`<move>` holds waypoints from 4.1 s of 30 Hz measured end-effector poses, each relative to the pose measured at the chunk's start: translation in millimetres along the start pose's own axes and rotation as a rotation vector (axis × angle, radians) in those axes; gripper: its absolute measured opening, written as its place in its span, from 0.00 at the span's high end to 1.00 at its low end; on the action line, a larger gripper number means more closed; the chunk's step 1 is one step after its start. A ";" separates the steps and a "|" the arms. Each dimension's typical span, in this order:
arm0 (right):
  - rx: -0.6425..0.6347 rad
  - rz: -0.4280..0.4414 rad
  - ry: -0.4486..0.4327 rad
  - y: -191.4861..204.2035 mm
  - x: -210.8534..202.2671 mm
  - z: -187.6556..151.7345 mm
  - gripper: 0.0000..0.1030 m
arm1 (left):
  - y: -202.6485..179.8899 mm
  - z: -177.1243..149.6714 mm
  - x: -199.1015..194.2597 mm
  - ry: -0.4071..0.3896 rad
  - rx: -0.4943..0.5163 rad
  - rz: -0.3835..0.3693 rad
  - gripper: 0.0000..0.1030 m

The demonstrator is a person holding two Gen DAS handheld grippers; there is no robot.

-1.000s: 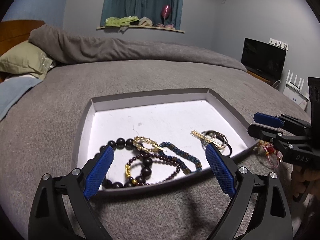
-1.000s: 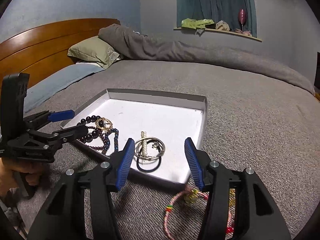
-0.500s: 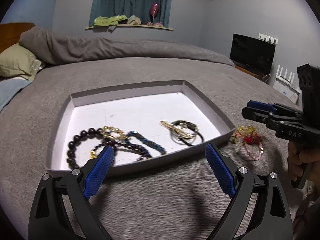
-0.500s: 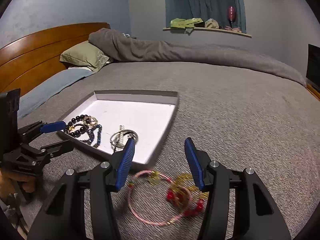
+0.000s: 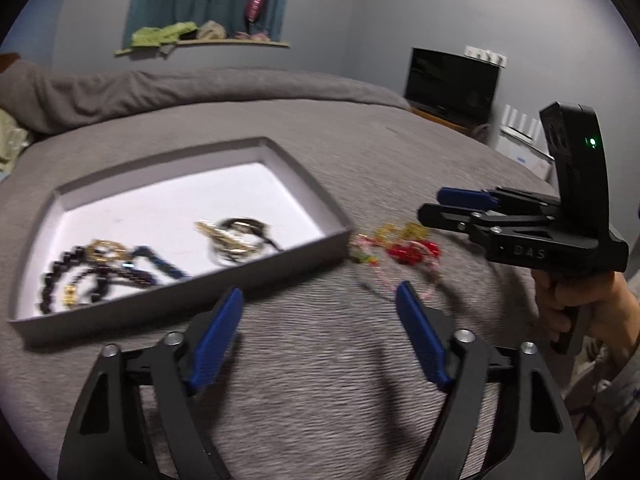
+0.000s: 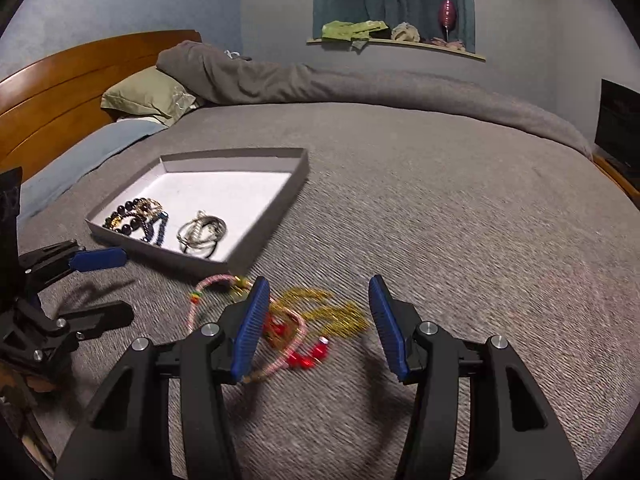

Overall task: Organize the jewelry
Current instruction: 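Move both open grippers back to the remaining pink and red jewelry, then grasp the pink cord bracelet with the left gripper while the right grasps the red-bead gold earring, then carry the pink bracelet with the left gripper while the right carries the red earring over the tray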

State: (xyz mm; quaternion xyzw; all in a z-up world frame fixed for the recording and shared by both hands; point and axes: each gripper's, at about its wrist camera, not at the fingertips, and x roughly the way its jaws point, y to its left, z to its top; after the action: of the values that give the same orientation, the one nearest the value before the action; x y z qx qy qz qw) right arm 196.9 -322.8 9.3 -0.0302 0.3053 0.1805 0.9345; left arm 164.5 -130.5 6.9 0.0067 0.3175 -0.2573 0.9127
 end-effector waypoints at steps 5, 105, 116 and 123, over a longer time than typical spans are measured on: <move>0.010 0.001 0.027 -11.1 -3.3 -9.3 0.50 | -7.7 6.5 20.3 0.021 -0.046 -0.054 0.35; 0.138 0.289 -0.246 65.8 16.5 96.3 1.00 | 143.2 61.4 -73.2 -0.215 -0.185 0.166 0.95; 0.081 0.223 -0.203 76.6 58.2 109.5 1.00 | 195.5 69.2 -46.4 -0.199 -0.262 0.218 0.95; 0.069 0.155 -0.101 74.2 99.0 105.7 1.00 | 201.1 64.6 -11.4 -0.074 -0.248 0.189 0.95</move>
State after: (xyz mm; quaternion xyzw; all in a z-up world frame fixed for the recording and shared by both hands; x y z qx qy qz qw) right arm 303.7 -204.3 41.5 0.0348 0.2654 0.2429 0.9324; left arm 289.5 38.0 34.7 -0.0858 0.3107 -0.1293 0.9378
